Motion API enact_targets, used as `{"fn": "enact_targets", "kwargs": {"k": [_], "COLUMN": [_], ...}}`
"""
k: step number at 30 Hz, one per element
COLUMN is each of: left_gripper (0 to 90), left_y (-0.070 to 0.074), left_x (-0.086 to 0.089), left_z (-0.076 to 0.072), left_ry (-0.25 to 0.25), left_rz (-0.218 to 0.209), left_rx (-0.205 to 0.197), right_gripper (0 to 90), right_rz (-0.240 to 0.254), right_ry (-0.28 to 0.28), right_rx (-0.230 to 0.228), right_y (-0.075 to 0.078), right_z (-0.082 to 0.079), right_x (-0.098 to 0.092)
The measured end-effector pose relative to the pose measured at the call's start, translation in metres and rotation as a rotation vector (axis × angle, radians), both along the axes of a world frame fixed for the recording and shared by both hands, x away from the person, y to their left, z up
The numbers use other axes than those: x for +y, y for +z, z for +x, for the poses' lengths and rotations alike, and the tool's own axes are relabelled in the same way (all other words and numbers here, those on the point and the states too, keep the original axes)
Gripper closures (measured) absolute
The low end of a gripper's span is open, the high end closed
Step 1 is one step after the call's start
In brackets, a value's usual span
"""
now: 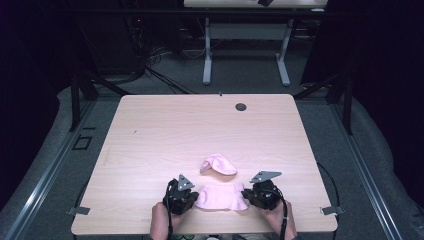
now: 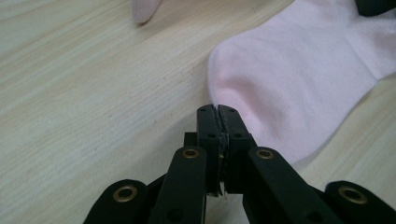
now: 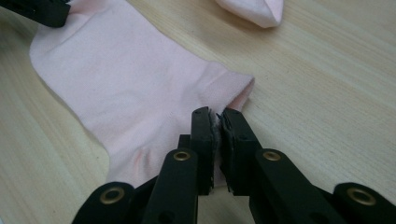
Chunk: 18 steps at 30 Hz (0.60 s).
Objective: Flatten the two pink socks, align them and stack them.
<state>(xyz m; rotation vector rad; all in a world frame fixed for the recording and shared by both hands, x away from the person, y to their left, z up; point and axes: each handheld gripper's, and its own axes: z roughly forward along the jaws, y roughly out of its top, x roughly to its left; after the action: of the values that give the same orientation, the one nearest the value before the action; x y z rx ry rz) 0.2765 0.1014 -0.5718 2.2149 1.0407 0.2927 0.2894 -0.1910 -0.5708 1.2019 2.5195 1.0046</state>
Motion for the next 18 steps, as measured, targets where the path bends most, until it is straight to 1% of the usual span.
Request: {"fn": "enact_targets", "kwargs": {"k": [1, 2, 3, 4, 5, 6, 7, 8, 9, 10, 11, 12, 13, 14, 15, 16, 17, 18], "left_gripper": [88.6, 88.3, 87.1, 82.0, 76.6, 68.2, 58.3, 53.6, 48.0, 42.7, 40.8, 34.0, 34.0, 33.3, 30.1, 28.9, 28.5, 26.8], "left_y": [-0.001, 0.0, 0.0, 0.002, 0.004, 0.007, 0.011, 0.015, 0.018, 0.022, 0.025, 0.029, 0.031, 0.034, 0.036, 0.039, 0.043, 0.045], "left_x": [0.001, 0.002, 0.002, 0.003, 0.003, 0.004, 0.005, 0.005, 0.005, 0.004, 0.004, 0.002, 0.001, -0.001, -0.003, -0.005, -0.009, -0.013], "left_z": [-0.002, -0.003, -0.003, -0.003, -0.004, -0.003, -0.002, -0.001, 0.0, 0.002, 0.004, 0.008, 0.01, 0.013, 0.016, 0.018, 0.022, 0.025], "left_ry": [0.005, -0.001, 0.003, 0.007, 0.008, 0.008, 0.007, 0.008, 0.011, 0.001, -0.006, -0.01, -0.019, -0.029, -0.035, -0.047, -0.066, -0.08], "left_rz": [-0.005, -0.008, 0.002, 0.005, 0.007, 0.009, 0.011, 0.015, 0.021, 0.027, 0.034, 0.043, 0.049, 0.058, 0.061, 0.064, 0.075, 0.081], "left_rx": [-0.003, 0.004, -0.008, -0.011, -0.014, -0.027, -0.044, -0.053, -0.069, -0.081, -0.087, -0.097, -0.106, -0.114, -0.124, -0.131, -0.138, -0.151], "right_gripper": [83.4, 83.1, 82.3, 79.8, 77.2, 73.1, 66.5, 61.6, 57.2, 49.2, 41.3, 30.4, 30.4, 26.0, 21.2, 19.1, 16.3, 13.7], "right_rz": [0.009, 0.007, 0.01, 0.015, 0.02, 0.024, 0.041, 0.061, 0.067, 0.068, 0.071, 0.059, 0.059, 0.063, 0.054, 0.048, 0.063, 0.062], "right_ry": [-0.002, 0.005, 0.009, 0.018, 0.02, 0.017, 0.012, 0.003, -0.008, -0.02, -0.041, -0.07, -0.07, -0.086, -0.104, -0.113, -0.118, -0.14], "right_rx": [-0.004, -0.003, -0.002, 0.005, 0.003, -0.009, -0.026, -0.036, -0.046, -0.062, -0.073, -0.095, -0.095, -0.105, -0.11, -0.113, -0.118, -0.123], "right_y": [-0.001, -0.001, -0.001, -0.001, -0.001, 0.0, 0.002, 0.003, 0.005, 0.006, 0.007, 0.007, 0.007, 0.007, 0.005, 0.005, 0.003, 0.002], "right_z": [0.0, 0.0, 0.0, 0.0, 0.001, 0.001, 0.0, 0.0, 0.0, 0.0, 0.0, 0.0, 0.0, 0.0, 0.001, 0.001, 0.002, 0.002], "right_x": [0.0, -0.001, -0.001, -0.001, -0.001, -0.002, -0.004, -0.007, -0.01, -0.014, -0.018, -0.026, -0.026, -0.028, -0.033, -0.036, -0.04, -0.045]}}
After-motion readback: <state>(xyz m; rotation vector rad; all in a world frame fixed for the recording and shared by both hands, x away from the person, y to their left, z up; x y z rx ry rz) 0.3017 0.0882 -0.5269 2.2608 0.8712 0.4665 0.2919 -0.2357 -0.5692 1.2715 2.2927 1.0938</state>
